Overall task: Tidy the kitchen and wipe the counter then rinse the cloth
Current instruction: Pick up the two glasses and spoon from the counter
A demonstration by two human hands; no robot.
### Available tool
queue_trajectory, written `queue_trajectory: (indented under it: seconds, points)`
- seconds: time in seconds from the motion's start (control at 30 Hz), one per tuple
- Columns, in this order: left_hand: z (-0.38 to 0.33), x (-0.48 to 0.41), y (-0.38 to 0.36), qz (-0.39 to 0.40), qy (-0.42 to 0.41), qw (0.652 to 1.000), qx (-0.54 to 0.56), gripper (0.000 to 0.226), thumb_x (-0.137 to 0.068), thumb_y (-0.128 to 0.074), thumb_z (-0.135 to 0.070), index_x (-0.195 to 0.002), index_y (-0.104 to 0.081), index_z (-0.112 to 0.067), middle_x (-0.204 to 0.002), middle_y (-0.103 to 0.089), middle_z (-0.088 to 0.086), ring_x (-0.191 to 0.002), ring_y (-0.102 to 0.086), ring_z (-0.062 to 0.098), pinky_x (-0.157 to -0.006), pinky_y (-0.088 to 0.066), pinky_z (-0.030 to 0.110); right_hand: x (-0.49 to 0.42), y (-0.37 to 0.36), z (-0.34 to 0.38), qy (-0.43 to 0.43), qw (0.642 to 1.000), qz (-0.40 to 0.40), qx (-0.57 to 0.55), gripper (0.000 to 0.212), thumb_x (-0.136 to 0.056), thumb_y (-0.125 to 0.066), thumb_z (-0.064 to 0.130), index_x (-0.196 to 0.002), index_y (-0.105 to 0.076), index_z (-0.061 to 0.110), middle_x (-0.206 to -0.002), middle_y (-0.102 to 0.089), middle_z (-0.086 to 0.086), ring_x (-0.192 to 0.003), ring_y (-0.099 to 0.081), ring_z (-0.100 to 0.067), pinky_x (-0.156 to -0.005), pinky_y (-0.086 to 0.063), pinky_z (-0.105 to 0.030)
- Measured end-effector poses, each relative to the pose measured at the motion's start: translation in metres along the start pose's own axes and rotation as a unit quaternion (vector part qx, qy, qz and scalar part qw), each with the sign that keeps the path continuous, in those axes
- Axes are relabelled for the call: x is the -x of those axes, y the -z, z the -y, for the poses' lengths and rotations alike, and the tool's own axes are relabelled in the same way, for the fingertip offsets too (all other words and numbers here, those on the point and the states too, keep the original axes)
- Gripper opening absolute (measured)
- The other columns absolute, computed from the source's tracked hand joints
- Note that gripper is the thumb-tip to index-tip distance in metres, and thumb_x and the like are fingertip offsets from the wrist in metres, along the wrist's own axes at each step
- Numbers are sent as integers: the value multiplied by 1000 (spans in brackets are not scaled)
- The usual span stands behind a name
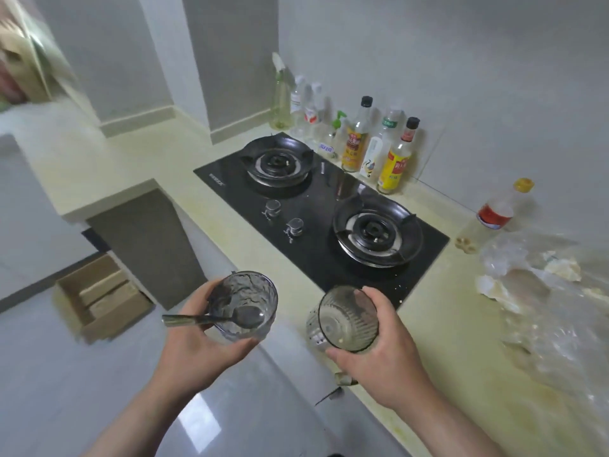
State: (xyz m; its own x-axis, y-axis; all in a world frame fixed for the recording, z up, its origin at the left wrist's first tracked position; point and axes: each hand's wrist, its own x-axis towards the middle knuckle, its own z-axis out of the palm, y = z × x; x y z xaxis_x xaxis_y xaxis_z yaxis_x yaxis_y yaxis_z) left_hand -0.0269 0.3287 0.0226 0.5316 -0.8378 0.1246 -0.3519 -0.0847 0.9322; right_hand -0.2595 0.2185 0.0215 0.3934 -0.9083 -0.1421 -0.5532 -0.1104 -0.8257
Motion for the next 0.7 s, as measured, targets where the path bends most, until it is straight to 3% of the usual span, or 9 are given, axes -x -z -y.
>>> queue_trajectory:
  seconds: [0.07,0.13,0.2,0.23,0.3,0.37,0.4,0.5,0.7]
  points:
    - [6,14,35,-27,2,1000,-7,72,-41,-78,-52,-102,-47,-73,-106,-58,-42,-99,-59,-14,-79,-44,1,5,-27,20,13,1000,25,6,94,-56,-92,40,-125,-31,54,-125,-49,27,-115,-51,1,-83,-37,-2]
    - [15,30,70,-53,18,998,-15,74,-40,-79,-53,-103,-45,-73,-109,-59,-39,-100,-60,-12,-81,-46,5,11,-58,37,23,998,52,18,94,-52,-92,47,-123,-31,57,-126,-48,30,-118,-51,-1,-93,-42,-16]
    - [25,48,106,-78,28,996,-19,74,-40,-80,-53,-103,-46,-72,-108,-60,-38,-98,-61,-11,-80,-47,5,15,-90,52,23,997,72,10,97,-48,-92,52,-124,-33,58,-124,-47,35,-118,-52,-2,-92,-52,-31]
    - [30,57,123,-92,30,995,-21,74,-40,-81,-52,-103,-46,-72,-108,-60,-38,-98,-61,-11,-79,-46,4,18,-105,63,33,996,84,6,96,-48,-91,52,-124,-33,58,-125,-47,35,-118,-51,-2,-91,-52,-30]
    - [39,76,157,-118,42,992,-30,76,-40,-80,-50,-103,-46,-73,-110,-59,-38,-99,-61,-10,-79,-45,3,25,-132,84,66,992,109,19,95,-53,-90,47,-127,-31,56,-127,-47,31,-120,-49,-2,-91,-42,-15]
    - [49,94,188,-147,59,987,-39,76,-39,-79,-52,-102,-44,-74,-111,-57,-38,-99,-61,-9,-79,-46,3,30,-157,105,77,988,134,21,96,-58,-90,43,-134,-31,51,-129,-46,27,-119,-47,-3,-78,-39,-2]
    - [54,103,203,-161,66,984,-44,76,-38,-80,-53,-102,-44,-74,-111,-58,-36,-98,-61,-7,-79,-47,4,32,-170,114,85,986,144,20,96,-59,-89,43,-135,-31,50,-129,-46,26,-119,-47,-3,-77,-40,-2]
    - [65,126,244,-198,80,975,-56,75,-39,-80,-55,-103,-45,-71,-112,-59,-30,-95,-64,-4,-77,-48,7,40,-208,141,118,977,177,29,101,-57,-88,48,-140,-30,47,-135,-46,25,-124,-45,-3,-99,-39,-19]
    - [80,156,306,-277,89,954,-73,73,-41,-80,-49,-103,-47,-71,-110,-60,-32,-97,-62,-6,-77,-45,3,44,-276,189,160,957,238,39,99,-60,-88,45,-142,-32,43,-137,-45,23,-125,-45,-4,-102,-41,-24]
